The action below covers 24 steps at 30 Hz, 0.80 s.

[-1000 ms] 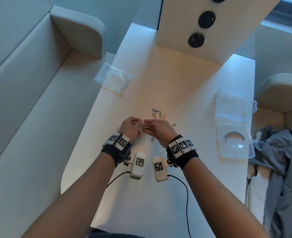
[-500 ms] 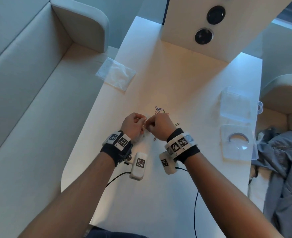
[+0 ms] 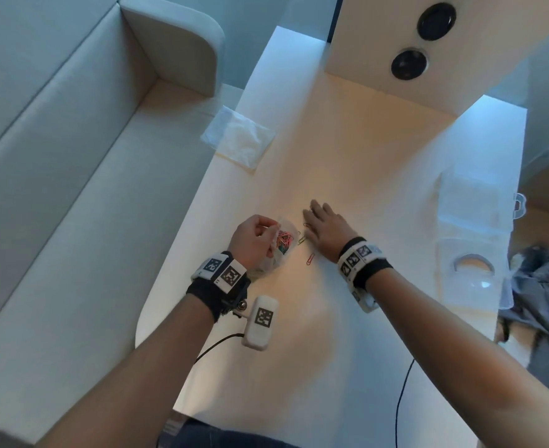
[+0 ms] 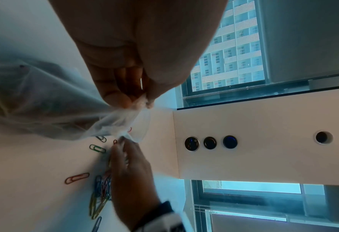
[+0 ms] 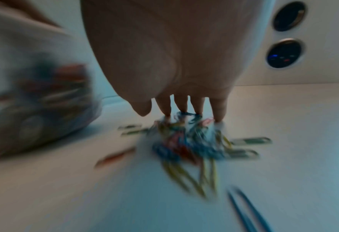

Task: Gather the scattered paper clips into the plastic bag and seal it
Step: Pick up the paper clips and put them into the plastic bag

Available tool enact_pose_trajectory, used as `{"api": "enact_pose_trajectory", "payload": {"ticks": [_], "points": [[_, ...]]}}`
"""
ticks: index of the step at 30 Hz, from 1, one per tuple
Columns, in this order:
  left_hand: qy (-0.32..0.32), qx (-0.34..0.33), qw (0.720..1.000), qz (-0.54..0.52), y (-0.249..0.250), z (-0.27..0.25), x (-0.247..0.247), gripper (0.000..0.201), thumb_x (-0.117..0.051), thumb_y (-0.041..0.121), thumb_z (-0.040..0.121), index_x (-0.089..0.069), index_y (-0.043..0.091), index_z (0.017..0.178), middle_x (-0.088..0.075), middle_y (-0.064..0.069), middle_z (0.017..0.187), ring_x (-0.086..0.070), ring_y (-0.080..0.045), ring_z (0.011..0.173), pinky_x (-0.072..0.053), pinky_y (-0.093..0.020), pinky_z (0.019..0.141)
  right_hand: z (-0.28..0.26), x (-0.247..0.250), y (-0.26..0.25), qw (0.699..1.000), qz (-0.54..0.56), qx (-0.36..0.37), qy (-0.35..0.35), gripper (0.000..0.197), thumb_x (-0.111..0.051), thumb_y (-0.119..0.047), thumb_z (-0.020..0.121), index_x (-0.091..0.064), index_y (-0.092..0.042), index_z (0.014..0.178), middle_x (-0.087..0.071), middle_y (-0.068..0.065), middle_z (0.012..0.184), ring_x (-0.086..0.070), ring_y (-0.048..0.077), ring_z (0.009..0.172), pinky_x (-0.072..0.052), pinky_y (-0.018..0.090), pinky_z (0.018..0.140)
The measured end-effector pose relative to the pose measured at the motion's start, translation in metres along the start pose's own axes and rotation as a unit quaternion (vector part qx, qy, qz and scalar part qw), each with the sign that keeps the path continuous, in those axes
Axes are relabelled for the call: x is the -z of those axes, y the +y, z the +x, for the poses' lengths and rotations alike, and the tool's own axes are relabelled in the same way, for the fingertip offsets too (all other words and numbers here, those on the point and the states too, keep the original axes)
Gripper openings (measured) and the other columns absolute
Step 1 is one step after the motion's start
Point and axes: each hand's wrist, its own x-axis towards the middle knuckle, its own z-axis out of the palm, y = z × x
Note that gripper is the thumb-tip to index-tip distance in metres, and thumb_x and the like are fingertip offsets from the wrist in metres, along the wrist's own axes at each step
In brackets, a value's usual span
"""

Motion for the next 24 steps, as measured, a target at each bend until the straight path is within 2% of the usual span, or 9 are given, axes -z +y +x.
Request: {"api": "enact_pose_trajectory", "payload": {"ticks": [3,5,7,10,14,18,20,22,24], "points": [[0.000,0.011,1.000,-0.012,-0.001,0.002,-0.001,0.012,-0.058,0.020,0.095,-0.061,0.009,0.101,-0.065,-0.004,0.079,-0.057,-0.017,0.054,-0.054,-0.041,0.069,-0.031,-0.016,0.008,0.997,-0.069,0.037,-0.012,0.066,-0.029,-0.047,0.101,-0.005,-0.019,0.156,0.000,0.005,0.164,-0.005,0.028,0.150,-0.020,0.050,0.119],[0.002,0.019,1.000,-0.020,-0.002,0.002,-0.003,0.010,-0.058,0.019,0.095,-0.061,0.010,0.100,-0.065,-0.006,0.080,-0.057,-0.018,0.055,-0.054,-0.040,0.068,-0.046,-0.025,0.015,0.994,-0.096,0.048,-0.014,0.070,-0.040,-0.038,0.099,-0.004,-0.018,0.156,0.000,0.006,0.164,-0.007,0.029,0.150,-0.022,0.052,0.119],[0.004,0.022,0.999,-0.025,-0.004,0.002,-0.006,0.008,-0.058,0.016,0.095,-0.061,0.010,0.098,-0.065,-0.006,0.079,-0.057,-0.019,0.056,-0.053,-0.038,0.065,-0.054,-0.032,0.017,0.990,-0.117,0.079,0.014,0.067,-0.046,-0.018,0.096,-0.014,-0.012,0.155,-0.011,0.012,0.162,-0.017,0.034,0.147,-0.027,0.049,0.118],[0.010,0.024,0.999,-0.023,-0.005,-0.002,-0.011,0.006,-0.057,0.015,0.096,-0.061,0.011,0.096,-0.064,-0.004,0.076,-0.055,-0.019,0.055,-0.052,-0.035,0.062,-0.061,-0.034,0.012,0.991,-0.086,0.075,0.075,0.053,-0.053,0.003,0.089,-0.045,-0.006,0.141,-0.042,0.014,0.148,-0.046,0.032,0.129,-0.043,0.038,0.108],[0.005,0.031,0.999,-0.001,-0.010,-0.006,-0.015,0.012,-0.057,0.018,0.096,-0.062,0.009,0.102,-0.067,-0.008,0.086,-0.059,-0.019,0.063,-0.055,-0.039,0.068,-0.061,-0.031,0.005,0.989,-0.060,0.059,0.119,0.027,-0.054,0.002,0.090,-0.067,-0.008,0.112,-0.064,0.007,0.114,-0.058,0.022,0.100,-0.052,0.029,0.089],[0.005,0.034,0.999,0.014,-0.012,-0.011,-0.018,0.013,-0.057,0.019,0.096,-0.062,0.008,0.102,-0.067,-0.008,0.088,-0.061,-0.021,0.064,-0.056,-0.045,0.076,-0.050,-0.021,0.004,0.983,0.097,-0.051,0.145,0.022,-0.059,-0.004,0.089,-0.076,-0.011,0.100,-0.071,0.006,0.102,-0.066,0.023,0.095,-0.052,0.030,0.090],[0.006,0.036,0.999,0.021,-0.011,-0.013,-0.021,0.014,-0.057,0.019,0.096,-0.062,0.008,0.102,-0.067,-0.008,0.090,-0.061,-0.021,0.066,-0.057,-0.044,0.076,-0.047,-0.014,0.007,0.936,0.256,-0.152,0.185,0.015,-0.067,-0.009,0.085,-0.078,-0.010,0.095,-0.075,0.007,0.097,-0.068,0.019,0.090,-0.053,0.027,0.089],[0.009,0.039,0.999,0.022,-0.010,-0.013,-0.022,0.011,-0.057,0.018,0.096,-0.062,0.009,0.101,-0.066,-0.010,0.092,-0.061,-0.019,0.065,-0.057,-0.041,0.072,-0.050,-0.007,0.010,0.850,0.417,-0.249,0.205,0.012,-0.075,-0.010,0.081,-0.079,-0.011,0.092,-0.076,0.005,0.091,-0.069,0.014,0.081,-0.056,0.022,0.082],[0.016,0.042,0.999,0.020,-0.009,-0.012,-0.023,0.010,-0.059,0.019,0.095,-0.062,0.010,0.098,-0.066,-0.011,0.092,-0.060,-0.019,0.063,-0.056,-0.038,0.066,-0.056,0.000,0.010,0.750,0.562,-0.290,0.194,0.014,-0.079,-0.010,0.077,-0.079,-0.011,0.092,-0.076,0.007,0.088,-0.071,0.013,0.075,-0.059,0.022,0.075]]}}
